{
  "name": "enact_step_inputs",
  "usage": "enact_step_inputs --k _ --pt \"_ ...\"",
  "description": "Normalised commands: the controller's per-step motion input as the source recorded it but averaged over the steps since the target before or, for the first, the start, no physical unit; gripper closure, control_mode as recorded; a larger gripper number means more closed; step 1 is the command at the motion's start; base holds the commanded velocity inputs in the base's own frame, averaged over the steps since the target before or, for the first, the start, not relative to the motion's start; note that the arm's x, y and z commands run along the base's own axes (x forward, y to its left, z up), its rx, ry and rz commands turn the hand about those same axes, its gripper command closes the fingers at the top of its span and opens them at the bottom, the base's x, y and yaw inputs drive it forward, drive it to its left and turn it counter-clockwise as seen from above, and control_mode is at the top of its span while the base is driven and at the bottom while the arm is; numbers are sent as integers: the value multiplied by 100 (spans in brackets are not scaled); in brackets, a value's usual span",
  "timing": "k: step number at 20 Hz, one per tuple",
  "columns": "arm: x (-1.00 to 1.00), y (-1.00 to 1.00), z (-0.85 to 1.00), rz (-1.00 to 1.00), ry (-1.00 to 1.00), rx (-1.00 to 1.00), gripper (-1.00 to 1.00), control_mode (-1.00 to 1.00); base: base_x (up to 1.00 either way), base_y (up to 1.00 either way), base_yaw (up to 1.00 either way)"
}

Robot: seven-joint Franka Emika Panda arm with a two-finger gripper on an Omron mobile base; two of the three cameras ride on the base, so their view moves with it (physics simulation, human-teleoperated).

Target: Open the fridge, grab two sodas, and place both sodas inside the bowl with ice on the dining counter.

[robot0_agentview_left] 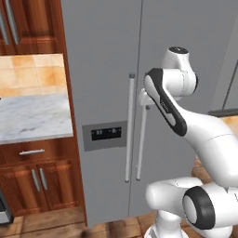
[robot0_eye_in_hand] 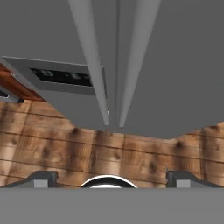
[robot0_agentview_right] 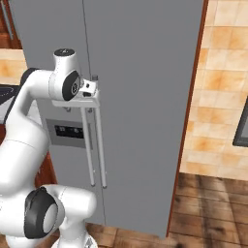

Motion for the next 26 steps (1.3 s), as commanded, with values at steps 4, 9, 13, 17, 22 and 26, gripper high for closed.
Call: enact_step_inputs --k 4,9,13,17,22,26 --pt "0 0 0 0 0 0 -100 100 -50 10 -5" --pt "0 0 0 0 0 0 -100 100 -20 10 -1" --pt "39 -2 -11 2 -1 0 -100 -100 5 3 0" --pt "66 -7 -22 4 -5 0 -100 -100 0 0 0" --pt "72 0 -26 0 0 0 -100 -100 0 0 0" --pt "55 0 -34 -1 0 0 -100 -100 0 0 0"
